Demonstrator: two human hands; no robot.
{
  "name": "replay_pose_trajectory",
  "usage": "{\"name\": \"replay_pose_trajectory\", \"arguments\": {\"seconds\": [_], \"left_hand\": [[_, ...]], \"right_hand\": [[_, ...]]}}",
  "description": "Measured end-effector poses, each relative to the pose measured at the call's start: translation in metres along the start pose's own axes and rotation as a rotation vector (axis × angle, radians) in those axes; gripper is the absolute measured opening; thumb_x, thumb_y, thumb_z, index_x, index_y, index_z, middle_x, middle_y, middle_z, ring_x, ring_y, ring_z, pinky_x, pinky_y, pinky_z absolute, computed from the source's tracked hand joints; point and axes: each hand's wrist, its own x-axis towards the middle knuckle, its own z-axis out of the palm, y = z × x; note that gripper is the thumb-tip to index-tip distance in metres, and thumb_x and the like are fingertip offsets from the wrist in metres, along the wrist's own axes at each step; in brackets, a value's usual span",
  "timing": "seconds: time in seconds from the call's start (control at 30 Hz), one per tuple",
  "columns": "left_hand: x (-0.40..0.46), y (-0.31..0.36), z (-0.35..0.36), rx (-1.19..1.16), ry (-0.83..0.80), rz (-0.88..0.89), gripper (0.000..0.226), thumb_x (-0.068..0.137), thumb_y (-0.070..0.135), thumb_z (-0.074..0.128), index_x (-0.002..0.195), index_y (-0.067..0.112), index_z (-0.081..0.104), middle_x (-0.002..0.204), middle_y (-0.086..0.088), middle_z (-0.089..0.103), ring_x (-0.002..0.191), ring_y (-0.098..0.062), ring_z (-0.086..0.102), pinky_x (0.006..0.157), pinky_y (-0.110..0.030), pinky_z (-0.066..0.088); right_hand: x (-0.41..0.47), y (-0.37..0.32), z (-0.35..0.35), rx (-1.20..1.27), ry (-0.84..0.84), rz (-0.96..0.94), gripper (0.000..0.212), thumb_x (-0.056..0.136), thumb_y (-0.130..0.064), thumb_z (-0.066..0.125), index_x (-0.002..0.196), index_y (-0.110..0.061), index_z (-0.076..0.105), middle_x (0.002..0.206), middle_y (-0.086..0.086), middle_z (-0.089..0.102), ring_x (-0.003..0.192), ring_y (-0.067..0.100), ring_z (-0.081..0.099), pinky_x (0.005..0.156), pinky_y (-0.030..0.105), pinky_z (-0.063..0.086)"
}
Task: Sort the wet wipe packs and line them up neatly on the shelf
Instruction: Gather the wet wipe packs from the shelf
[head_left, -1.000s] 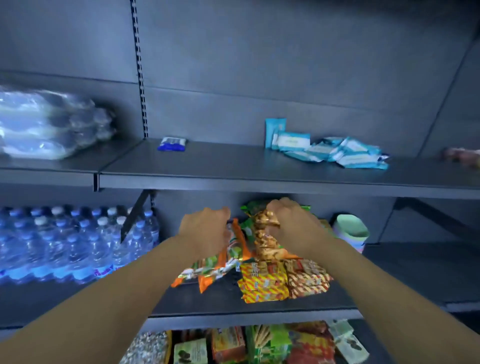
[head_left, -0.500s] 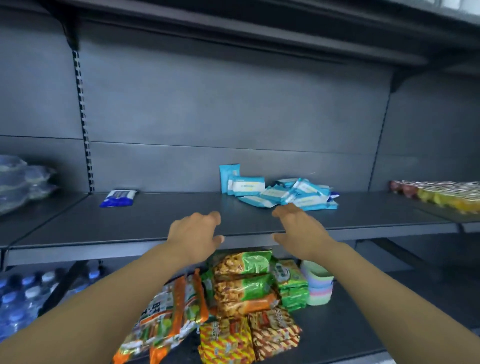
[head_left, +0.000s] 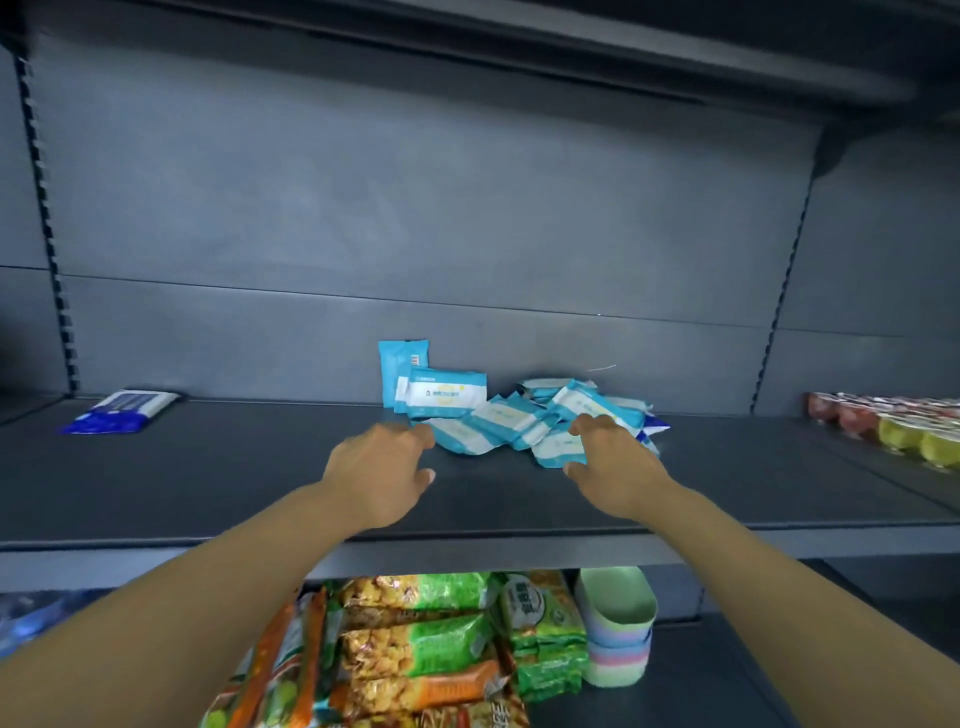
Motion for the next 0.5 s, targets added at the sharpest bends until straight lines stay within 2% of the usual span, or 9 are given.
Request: {"name": "replay_pose_trajectory", "arguments": {"seconds": [0.13,0.33,0.5], "left_hand": [[0.037,-0.006,0.014,0.026,0.005,0.018,0.037,0.096,0.033,0.046,0.132,0.024,0.043,0.137,0.0,0.049,0.116,-0.021,0.052,0.084,-0.035,0.049],[0.089,-0.019,0.044,0.013,-0.045,0.079,0.04,0.098,0.025,0.044,0.137,0.026,0.041,0.14,-0.001,0.046,0.116,-0.021,0.051,0.085,-0.035,0.049],[0.119,-0.028,0.069,-0.039,-0.127,0.153,0.044,0.095,0.015,0.043,0.137,0.029,0.044,0.141,0.003,0.046,0.123,-0.021,0.045,0.098,-0.036,0.043]], "right_hand": [[0.033,0.008,0.014,0.066,0.029,0.04,0.048,0.095,-0.028,0.051,0.137,-0.012,0.035,0.136,0.009,0.046,0.12,0.027,0.048,0.098,0.04,0.044],[0.083,0.005,0.038,0.101,0.051,0.118,0.048,0.097,-0.028,0.047,0.138,-0.011,0.031,0.135,0.014,0.047,0.118,0.031,0.049,0.094,0.041,0.044],[0.119,-0.001,0.055,0.122,0.084,0.192,0.046,0.098,-0.034,0.041,0.134,-0.007,0.034,0.132,0.018,0.048,0.118,0.034,0.048,0.095,0.042,0.041]]}}
